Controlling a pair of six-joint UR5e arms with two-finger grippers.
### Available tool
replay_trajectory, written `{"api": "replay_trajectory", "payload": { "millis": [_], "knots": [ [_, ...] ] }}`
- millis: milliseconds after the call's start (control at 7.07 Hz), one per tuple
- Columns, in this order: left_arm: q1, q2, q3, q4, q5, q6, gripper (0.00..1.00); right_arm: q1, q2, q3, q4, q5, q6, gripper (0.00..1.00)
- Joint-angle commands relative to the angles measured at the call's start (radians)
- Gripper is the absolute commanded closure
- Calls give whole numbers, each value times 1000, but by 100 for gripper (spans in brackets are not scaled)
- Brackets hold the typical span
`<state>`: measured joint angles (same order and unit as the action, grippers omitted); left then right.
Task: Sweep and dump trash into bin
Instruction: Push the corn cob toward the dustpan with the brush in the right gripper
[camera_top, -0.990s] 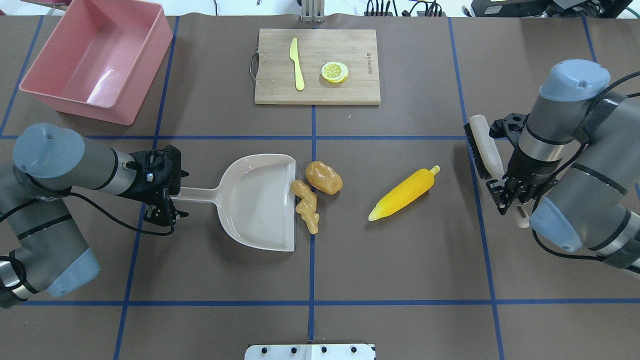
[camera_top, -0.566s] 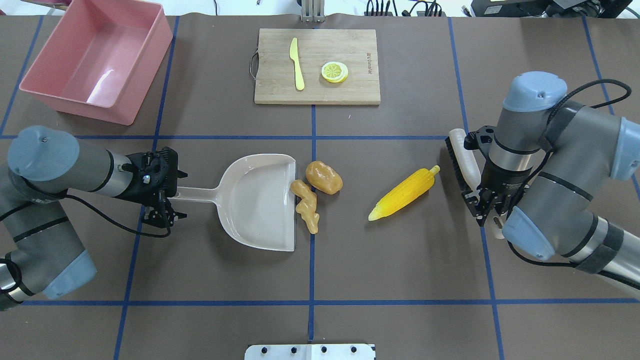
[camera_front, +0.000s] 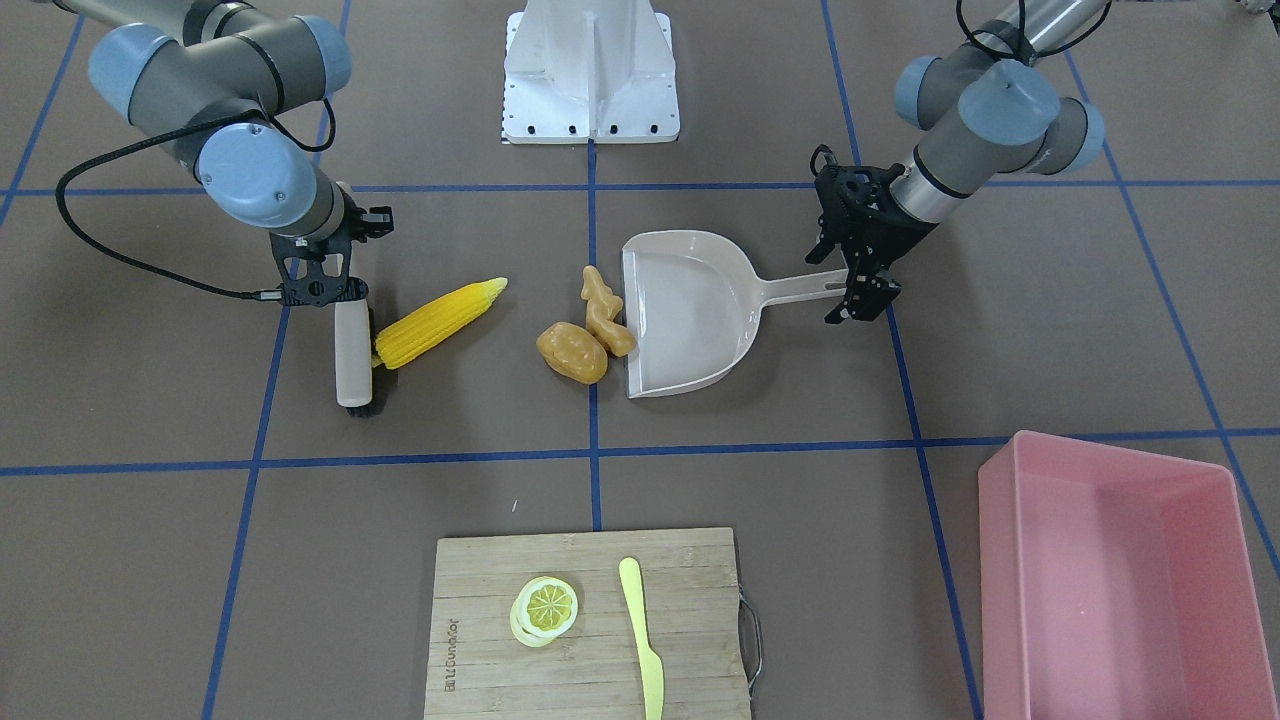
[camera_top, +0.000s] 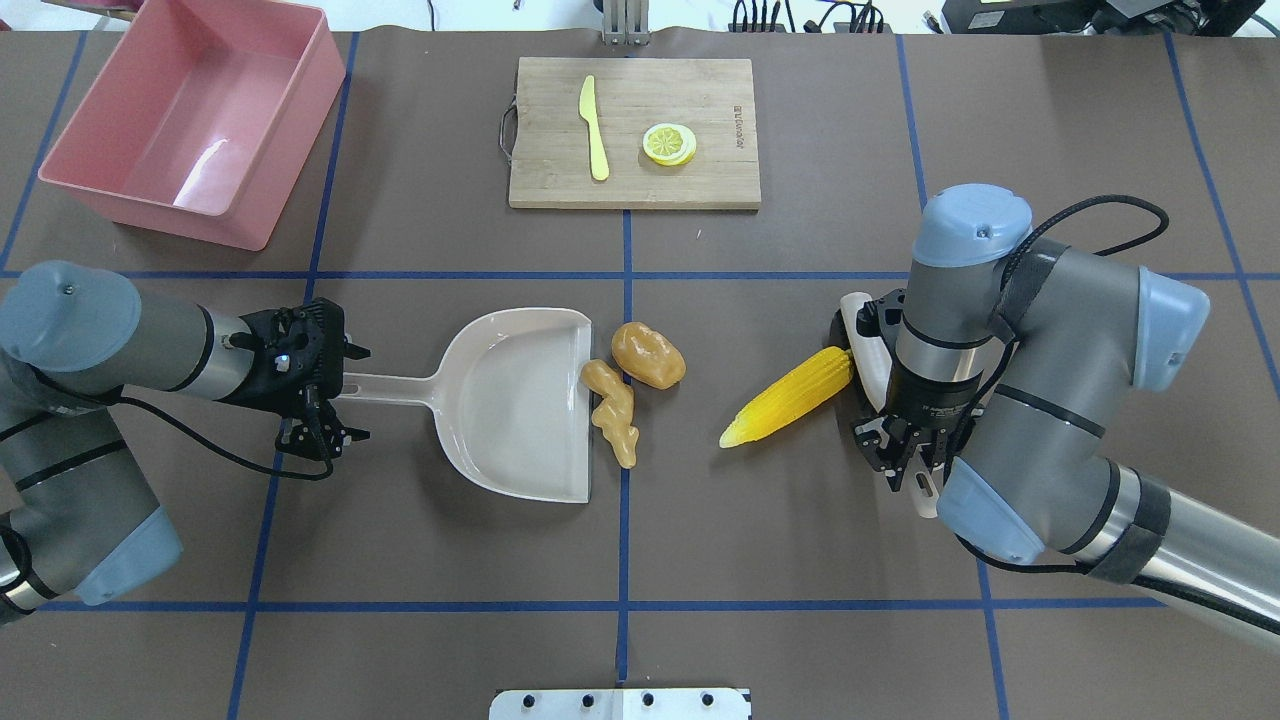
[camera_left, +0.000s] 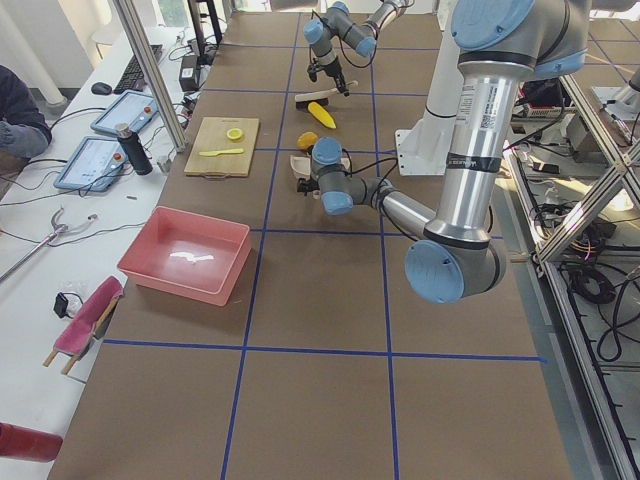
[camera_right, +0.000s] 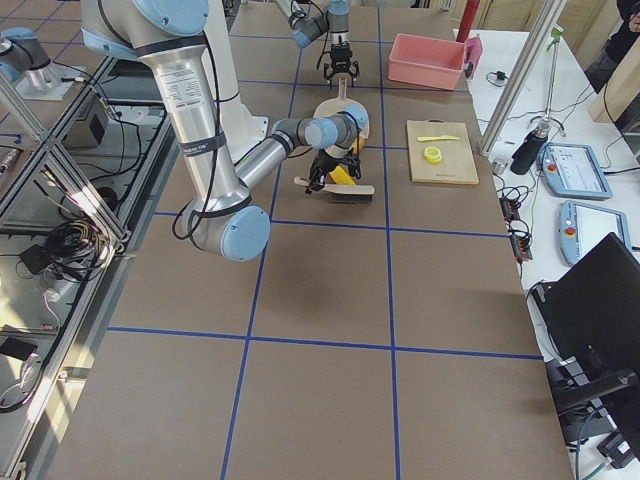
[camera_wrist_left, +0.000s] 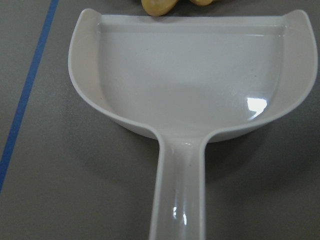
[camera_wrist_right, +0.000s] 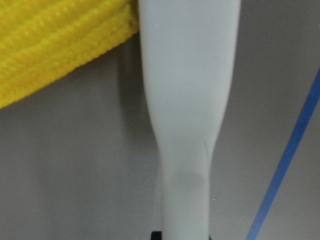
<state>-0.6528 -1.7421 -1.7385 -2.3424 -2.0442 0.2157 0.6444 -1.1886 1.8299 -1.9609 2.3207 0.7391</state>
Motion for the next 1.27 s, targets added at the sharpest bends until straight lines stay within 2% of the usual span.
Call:
{"api": "replay_trajectory", "payload": {
  "millis": [0,283,566,849,1132],
  "knots": [
    [4,-2,5,-8,1,-4,3,-6,67,-32,13,8,54,100],
    [2,3,8,-11,-1,-4,3,-2,133,-93,78,17,123,100],
    [2,3,7,-11,-1,-4,3,-3,200,-185,195,19,225,100],
    [4,3,7,-11,-1,-9,3,-3,254,-210,215,31,266,100],
    [4,3,8,-12,-1,-22,3,-3,296,-268,368,42,408,100]
  ]
}}
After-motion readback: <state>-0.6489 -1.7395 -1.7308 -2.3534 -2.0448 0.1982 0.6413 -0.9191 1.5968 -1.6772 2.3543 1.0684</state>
